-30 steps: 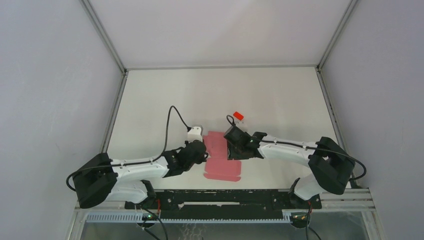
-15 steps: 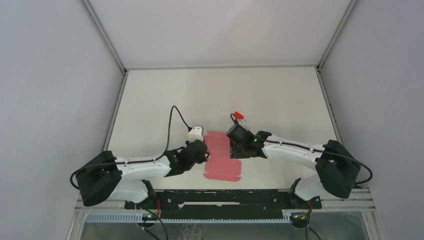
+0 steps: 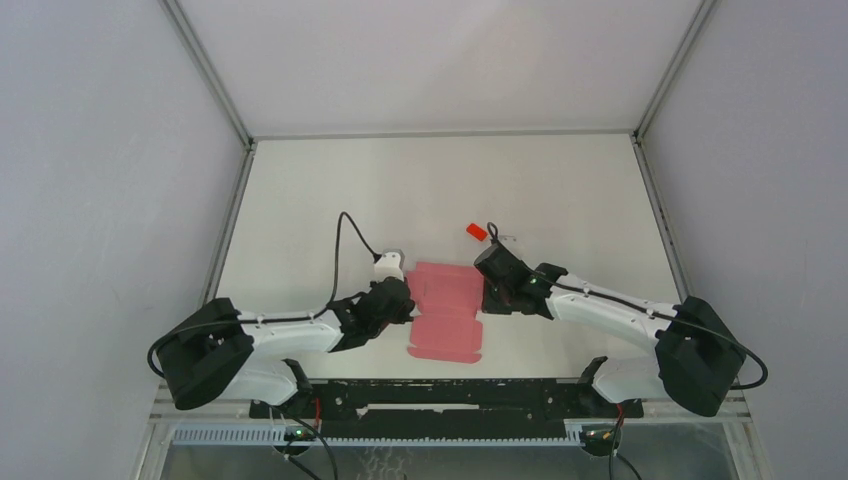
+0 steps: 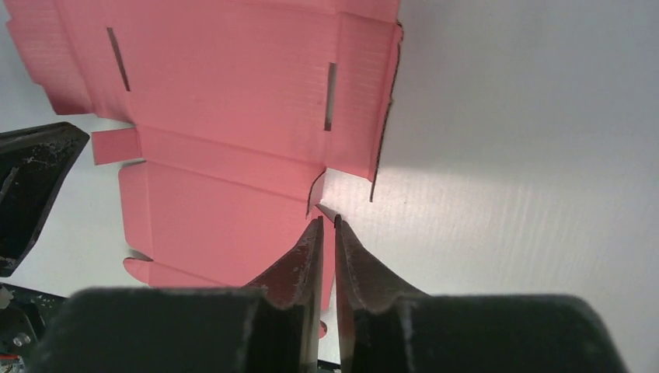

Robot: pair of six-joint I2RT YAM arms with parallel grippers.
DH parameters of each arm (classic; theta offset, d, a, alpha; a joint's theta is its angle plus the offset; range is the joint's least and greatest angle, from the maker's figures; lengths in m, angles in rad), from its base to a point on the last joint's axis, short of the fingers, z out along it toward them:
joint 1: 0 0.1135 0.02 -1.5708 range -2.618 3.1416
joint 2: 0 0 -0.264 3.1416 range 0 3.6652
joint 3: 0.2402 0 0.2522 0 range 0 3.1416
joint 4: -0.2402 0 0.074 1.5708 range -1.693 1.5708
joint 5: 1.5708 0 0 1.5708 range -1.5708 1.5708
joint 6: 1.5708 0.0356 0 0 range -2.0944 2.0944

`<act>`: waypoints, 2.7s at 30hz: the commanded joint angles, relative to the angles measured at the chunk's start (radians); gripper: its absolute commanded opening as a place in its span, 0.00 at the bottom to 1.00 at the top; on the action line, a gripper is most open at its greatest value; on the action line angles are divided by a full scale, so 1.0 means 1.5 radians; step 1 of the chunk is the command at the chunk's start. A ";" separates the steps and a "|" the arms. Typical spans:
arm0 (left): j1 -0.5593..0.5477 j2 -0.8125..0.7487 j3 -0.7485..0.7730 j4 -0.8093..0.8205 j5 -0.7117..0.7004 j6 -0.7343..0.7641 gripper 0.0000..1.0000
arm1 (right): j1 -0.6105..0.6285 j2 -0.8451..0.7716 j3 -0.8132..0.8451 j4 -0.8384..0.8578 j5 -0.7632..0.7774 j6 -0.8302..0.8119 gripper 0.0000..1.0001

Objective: Fold the paper box
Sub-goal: Fold the paper box at the center of the board.

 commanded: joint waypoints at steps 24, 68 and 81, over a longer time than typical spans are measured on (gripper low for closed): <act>0.003 0.010 0.034 0.028 0.027 0.002 0.00 | -0.018 0.061 -0.005 0.076 -0.047 -0.002 0.16; -0.010 0.032 0.075 0.033 0.053 0.004 0.00 | -0.016 0.163 -0.005 0.126 -0.063 -0.008 0.16; -0.017 0.065 0.087 0.038 0.060 0.004 0.00 | -0.017 0.183 -0.005 0.130 -0.067 -0.010 0.16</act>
